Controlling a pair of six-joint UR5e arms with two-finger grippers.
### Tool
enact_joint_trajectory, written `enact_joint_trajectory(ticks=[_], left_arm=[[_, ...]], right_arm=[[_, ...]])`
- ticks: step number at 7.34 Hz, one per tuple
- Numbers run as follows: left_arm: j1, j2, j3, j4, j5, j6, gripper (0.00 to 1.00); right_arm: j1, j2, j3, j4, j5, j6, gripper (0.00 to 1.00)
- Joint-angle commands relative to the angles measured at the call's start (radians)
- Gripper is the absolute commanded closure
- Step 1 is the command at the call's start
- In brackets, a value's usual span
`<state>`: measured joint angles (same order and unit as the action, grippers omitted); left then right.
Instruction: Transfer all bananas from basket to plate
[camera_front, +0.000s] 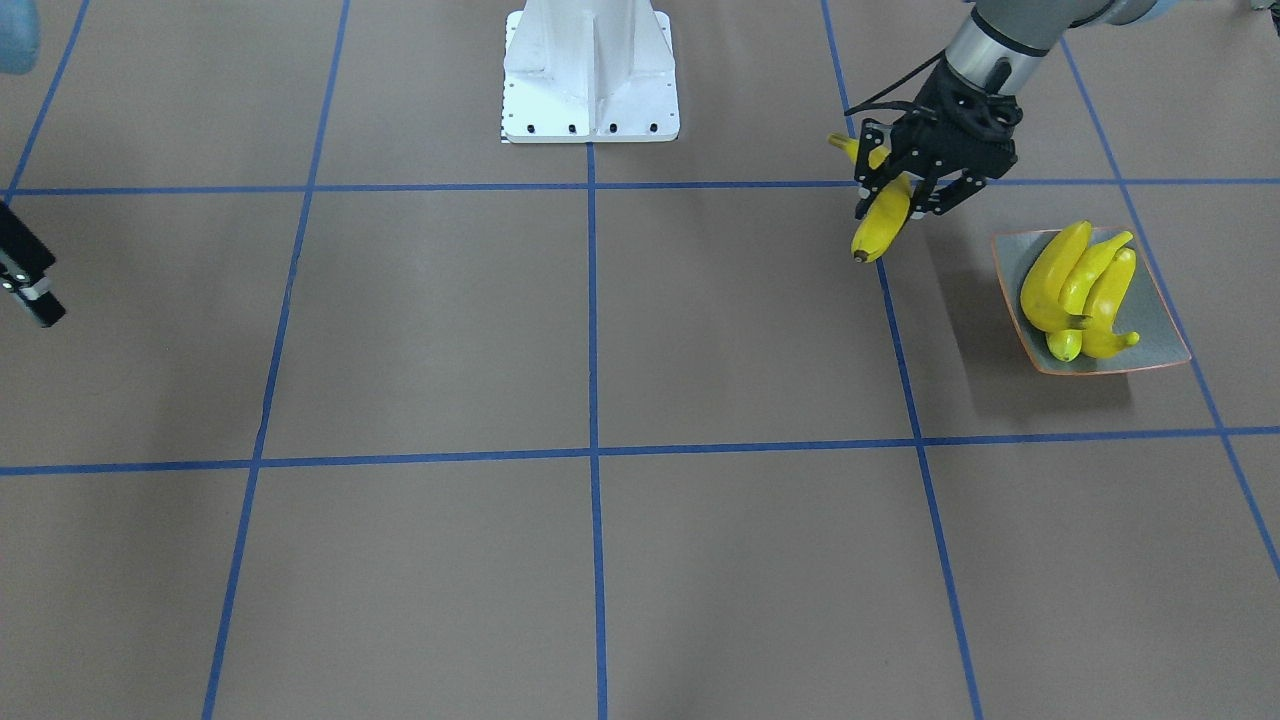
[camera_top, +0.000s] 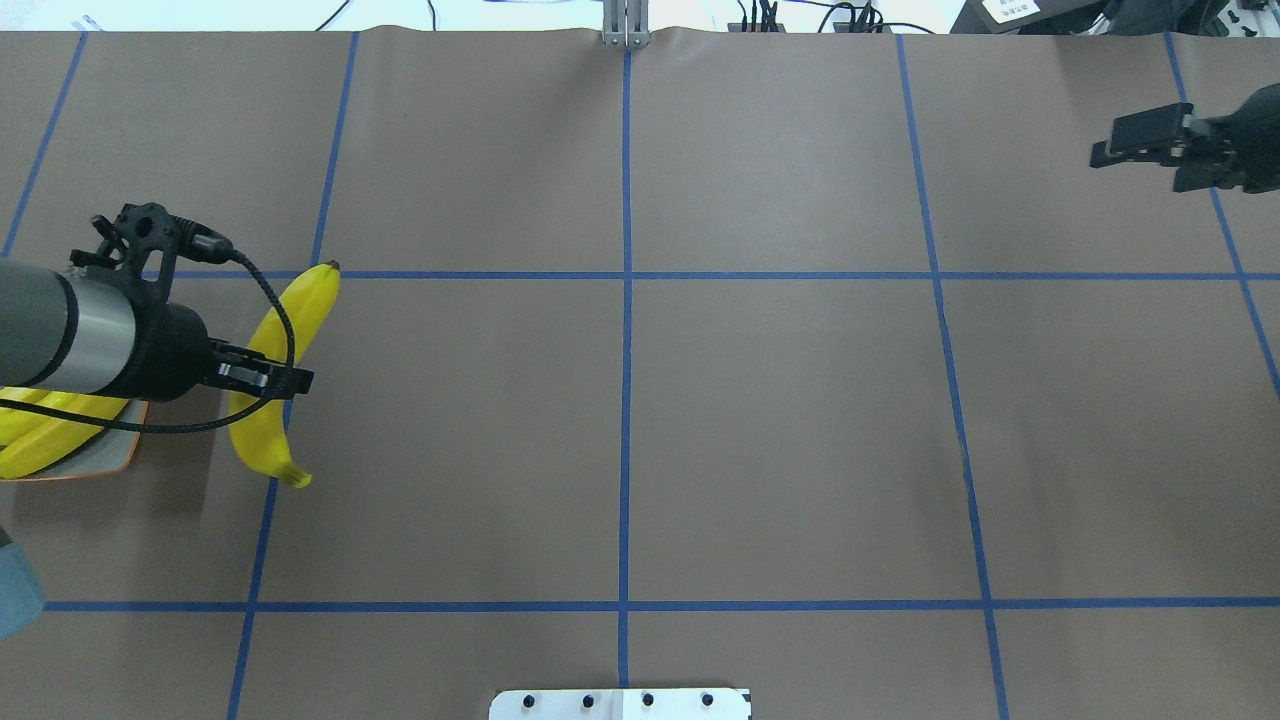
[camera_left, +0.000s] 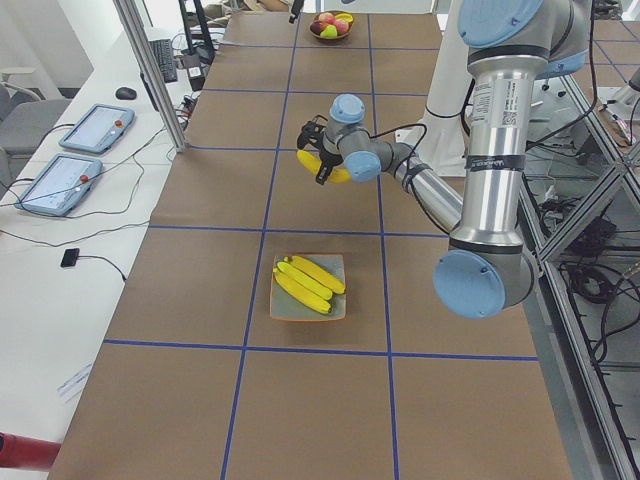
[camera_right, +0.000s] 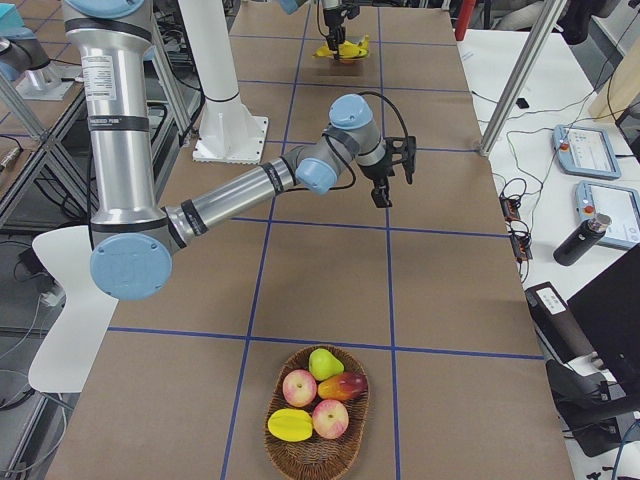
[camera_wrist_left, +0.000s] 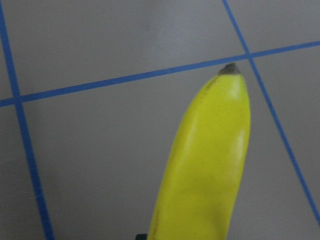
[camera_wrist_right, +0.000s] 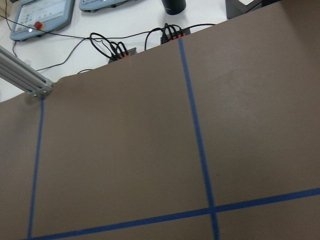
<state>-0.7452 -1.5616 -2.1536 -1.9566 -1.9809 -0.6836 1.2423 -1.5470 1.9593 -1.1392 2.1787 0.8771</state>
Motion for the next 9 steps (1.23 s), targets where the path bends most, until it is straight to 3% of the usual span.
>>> enact_joint_trajectory(ticks=[1,2,7,9], left_arm=[[-0.096,0.119,0.012,-0.004,-0.004,0.383,1.00],[-0.120,0.161,0.032,-0.004,0.002,0.482,1.00],[-0.108,0.169,0.181,-0.039,-0.002,0.366,1.00],[-0.100,0.170,0.193,-0.042,-0.009,0.345,0.85]], right_arm=[[0.144,-0.051,-0.101,0.001,0.104,-0.298,0.00],[0.170,-0.056,-0.123,0.001,0.122,-0.358,0.00],[0.177,-0.058,-0.126,0.001,0.124,-0.359,0.00],[0.181,-0.053,-0.126,0.001,0.124,-0.359,0.00]])
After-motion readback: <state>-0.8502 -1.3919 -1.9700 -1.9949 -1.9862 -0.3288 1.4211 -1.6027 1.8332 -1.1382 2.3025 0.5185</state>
